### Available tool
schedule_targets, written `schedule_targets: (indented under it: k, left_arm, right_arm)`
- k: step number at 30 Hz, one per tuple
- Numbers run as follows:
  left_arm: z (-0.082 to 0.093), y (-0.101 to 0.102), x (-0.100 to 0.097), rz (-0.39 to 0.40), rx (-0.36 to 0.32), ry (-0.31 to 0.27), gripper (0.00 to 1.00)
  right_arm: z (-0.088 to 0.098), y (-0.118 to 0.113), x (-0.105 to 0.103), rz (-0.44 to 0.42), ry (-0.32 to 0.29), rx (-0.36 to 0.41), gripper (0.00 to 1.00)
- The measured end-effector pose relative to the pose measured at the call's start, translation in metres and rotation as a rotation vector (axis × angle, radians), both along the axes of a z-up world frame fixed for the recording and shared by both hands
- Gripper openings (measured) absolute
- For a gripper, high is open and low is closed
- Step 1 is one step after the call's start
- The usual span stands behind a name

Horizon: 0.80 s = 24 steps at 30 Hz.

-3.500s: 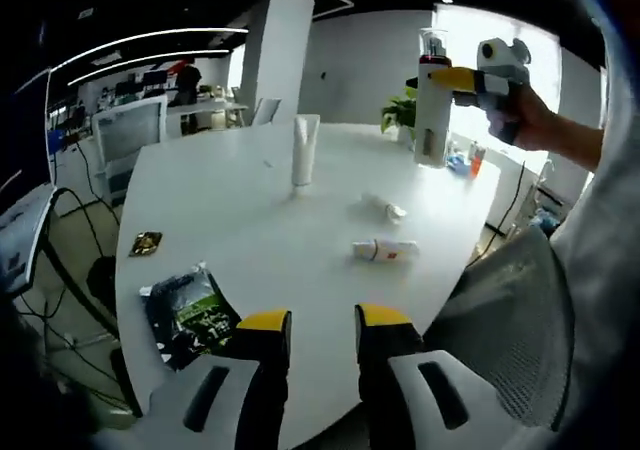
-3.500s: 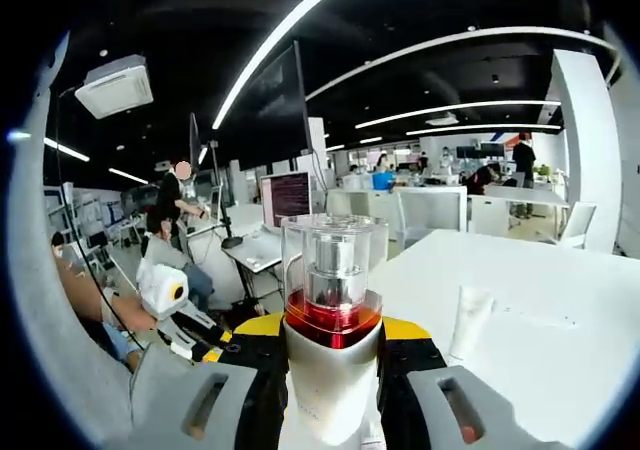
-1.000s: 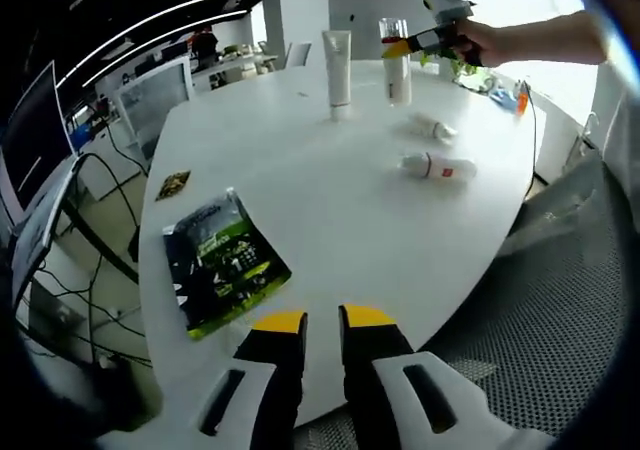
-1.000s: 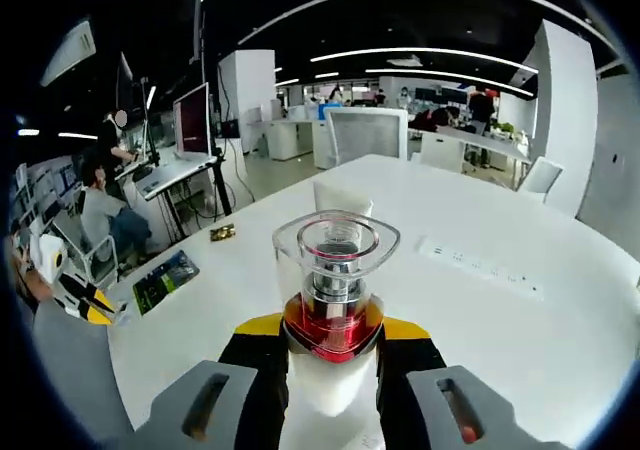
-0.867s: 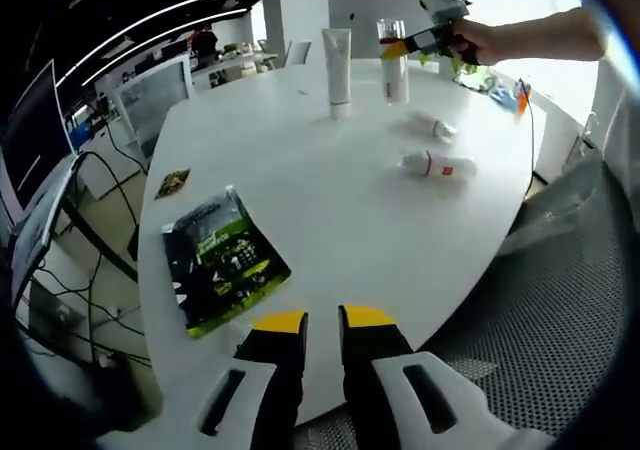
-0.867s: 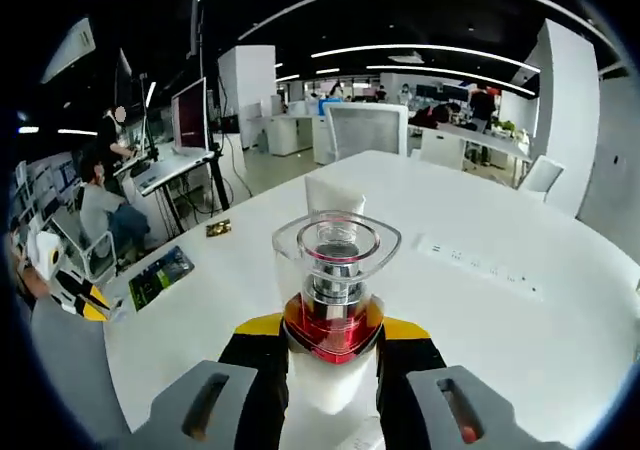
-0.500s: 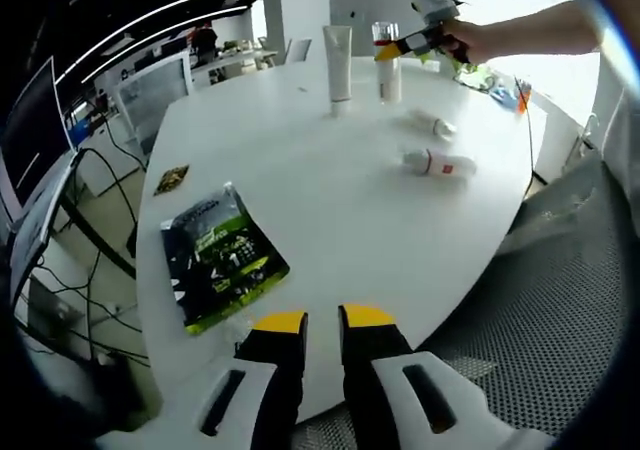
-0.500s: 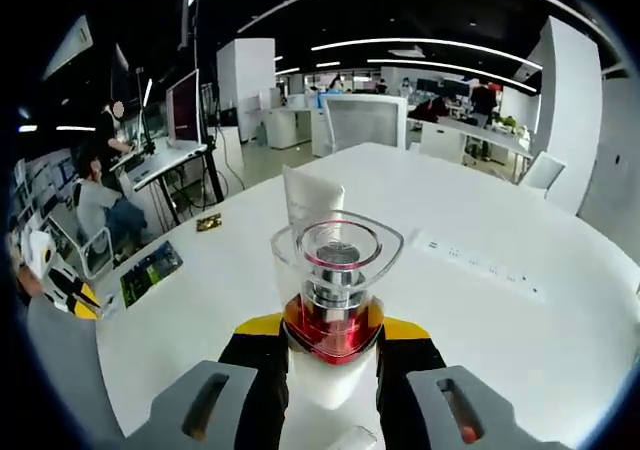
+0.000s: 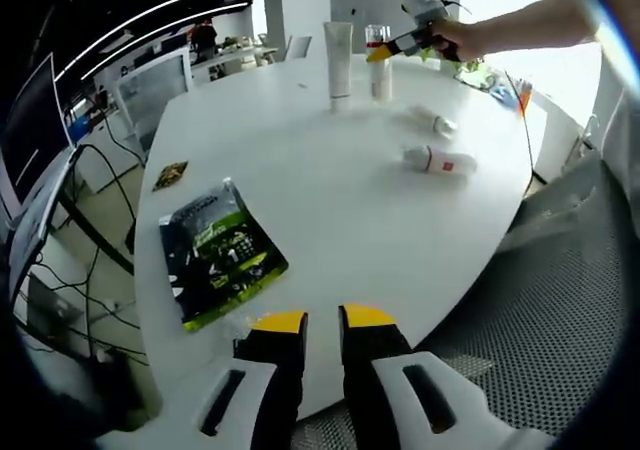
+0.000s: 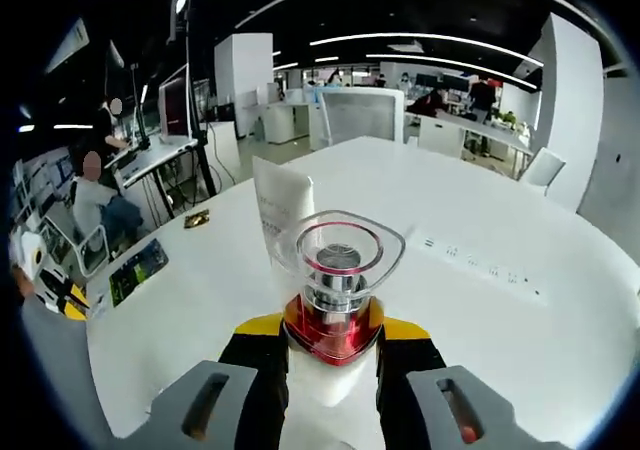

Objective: Arrange the skincare products in the storage area until every visible bottle or jar stands upright without overlapping.

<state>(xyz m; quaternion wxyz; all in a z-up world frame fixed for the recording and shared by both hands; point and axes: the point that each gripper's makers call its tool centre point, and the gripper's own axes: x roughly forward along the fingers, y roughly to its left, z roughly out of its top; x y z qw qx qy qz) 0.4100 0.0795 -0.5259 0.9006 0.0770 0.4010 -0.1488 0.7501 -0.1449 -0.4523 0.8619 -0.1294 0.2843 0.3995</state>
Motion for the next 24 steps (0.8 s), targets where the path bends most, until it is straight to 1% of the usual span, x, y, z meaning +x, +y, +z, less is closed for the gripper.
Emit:
schedule_targets:
  k: [16,24]
  left_arm:
    - [-0.002,0.000,-0.001,0.001,0.003,0.012,0.10]
    - [-0.003,0.001,-0.001,0.003,0.004,0.015,0.10]
  right_arm:
    - [-0.005,0.012,0.020,0.012,-0.010,-0.012,0.29]
    - [-0.007,0.011,0.028,0.002,-0.022,-0.012,0.29]
